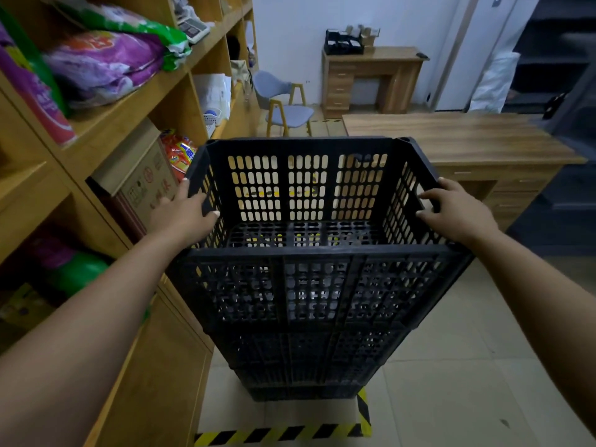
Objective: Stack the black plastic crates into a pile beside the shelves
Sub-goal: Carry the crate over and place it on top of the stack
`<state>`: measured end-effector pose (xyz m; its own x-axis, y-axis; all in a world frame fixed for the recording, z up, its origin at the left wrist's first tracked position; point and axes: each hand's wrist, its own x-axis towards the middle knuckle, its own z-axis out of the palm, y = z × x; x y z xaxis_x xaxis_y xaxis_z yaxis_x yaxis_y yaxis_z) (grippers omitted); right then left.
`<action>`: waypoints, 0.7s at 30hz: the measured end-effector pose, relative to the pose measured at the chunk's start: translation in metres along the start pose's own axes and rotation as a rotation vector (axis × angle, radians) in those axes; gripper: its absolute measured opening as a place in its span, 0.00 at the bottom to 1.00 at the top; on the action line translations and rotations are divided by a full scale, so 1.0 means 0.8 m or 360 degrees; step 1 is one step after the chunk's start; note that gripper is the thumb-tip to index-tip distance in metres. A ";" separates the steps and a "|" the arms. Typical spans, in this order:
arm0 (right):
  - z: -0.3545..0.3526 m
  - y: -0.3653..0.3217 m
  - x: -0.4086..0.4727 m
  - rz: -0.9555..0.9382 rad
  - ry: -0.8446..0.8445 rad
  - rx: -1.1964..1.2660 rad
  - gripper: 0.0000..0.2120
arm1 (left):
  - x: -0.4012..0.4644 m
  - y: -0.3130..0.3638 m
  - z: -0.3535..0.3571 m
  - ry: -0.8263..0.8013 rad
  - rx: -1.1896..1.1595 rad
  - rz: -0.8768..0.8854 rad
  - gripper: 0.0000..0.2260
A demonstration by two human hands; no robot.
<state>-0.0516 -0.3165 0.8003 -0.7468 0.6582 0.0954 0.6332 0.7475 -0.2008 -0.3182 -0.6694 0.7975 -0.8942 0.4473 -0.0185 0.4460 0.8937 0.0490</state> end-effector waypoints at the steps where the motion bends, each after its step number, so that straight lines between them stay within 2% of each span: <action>1: -0.001 -0.002 0.001 0.0007 -0.0005 0.0005 0.23 | 0.003 0.000 0.000 -0.0008 0.0021 0.0005 0.28; 6: -0.005 -0.005 -0.004 0.0013 -0.0078 0.0061 0.28 | 0.004 -0.004 -0.002 -0.0064 -0.0022 0.0043 0.32; 11: -0.009 -0.001 -0.010 -0.0030 -0.0274 -0.0009 0.34 | 0.003 -0.008 -0.007 -0.0141 0.0009 0.0091 0.35; 21: -0.007 -0.006 -0.013 -0.0017 -0.0065 0.0051 0.33 | 0.002 -0.002 -0.008 -0.0093 -0.0068 0.0055 0.35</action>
<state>-0.0457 -0.3263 0.8060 -0.7616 0.6454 0.0581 0.6186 0.7509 -0.2313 -0.3207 -0.6704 0.8040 -0.8740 0.4801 -0.0745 0.4732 0.8760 0.0934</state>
